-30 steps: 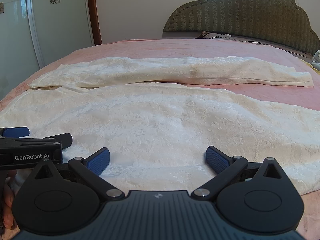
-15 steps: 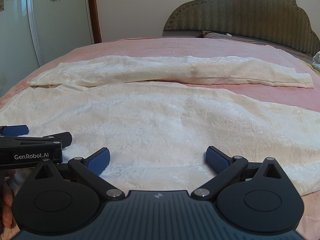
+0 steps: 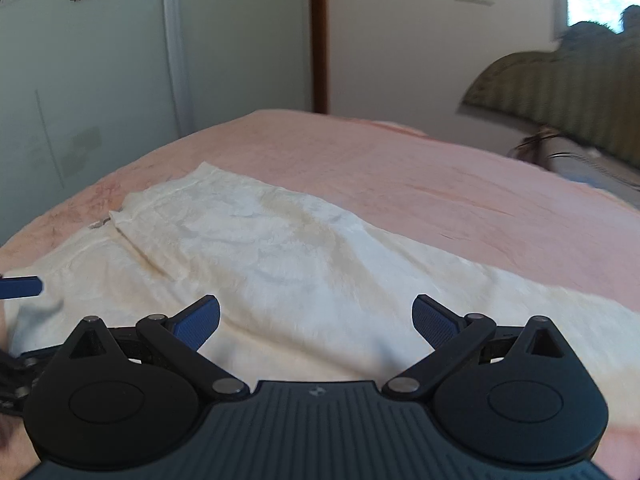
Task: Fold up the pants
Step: 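Grasp one end of the cream pants with the right tool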
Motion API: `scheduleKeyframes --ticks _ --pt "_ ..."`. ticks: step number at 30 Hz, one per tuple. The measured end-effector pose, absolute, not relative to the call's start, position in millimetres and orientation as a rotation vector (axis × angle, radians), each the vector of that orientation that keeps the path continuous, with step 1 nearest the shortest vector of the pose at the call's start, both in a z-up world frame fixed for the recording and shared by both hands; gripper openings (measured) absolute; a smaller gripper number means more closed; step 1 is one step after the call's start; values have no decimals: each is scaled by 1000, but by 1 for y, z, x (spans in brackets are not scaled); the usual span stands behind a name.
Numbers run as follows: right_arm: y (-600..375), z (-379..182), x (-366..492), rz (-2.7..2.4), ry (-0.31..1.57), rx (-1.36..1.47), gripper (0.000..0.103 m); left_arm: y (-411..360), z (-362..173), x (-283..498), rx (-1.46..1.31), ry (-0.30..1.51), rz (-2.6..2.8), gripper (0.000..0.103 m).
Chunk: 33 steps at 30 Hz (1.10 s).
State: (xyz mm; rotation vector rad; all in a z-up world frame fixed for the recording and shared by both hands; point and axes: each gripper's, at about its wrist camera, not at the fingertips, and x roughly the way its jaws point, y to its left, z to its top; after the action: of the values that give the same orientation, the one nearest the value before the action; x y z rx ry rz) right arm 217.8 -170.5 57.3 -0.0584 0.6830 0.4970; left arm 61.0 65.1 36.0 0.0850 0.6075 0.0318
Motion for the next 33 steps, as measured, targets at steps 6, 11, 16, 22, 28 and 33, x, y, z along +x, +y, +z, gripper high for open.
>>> scheduleKeyframes --ticks 6,11,16,22,28,33 --pt "-136 34 323 620 705 -34 103 92 43 77 -18 604 12 102" --pt "-100 11 384 630 762 -129 103 100 55 86 16 526 59 103" --pt "-83 -8 426 743 856 -132 84 108 56 109 32 547 77 103" --pt "-76 0 419 862 822 -197 23 126 54 141 -122 629 32 101" --pt "-59 19 362 817 621 -439 12 150 61 167 -373 646 -29 98" --pt "-42 28 260 792 370 -772 12 178 59 188 -727 668 -155 99"
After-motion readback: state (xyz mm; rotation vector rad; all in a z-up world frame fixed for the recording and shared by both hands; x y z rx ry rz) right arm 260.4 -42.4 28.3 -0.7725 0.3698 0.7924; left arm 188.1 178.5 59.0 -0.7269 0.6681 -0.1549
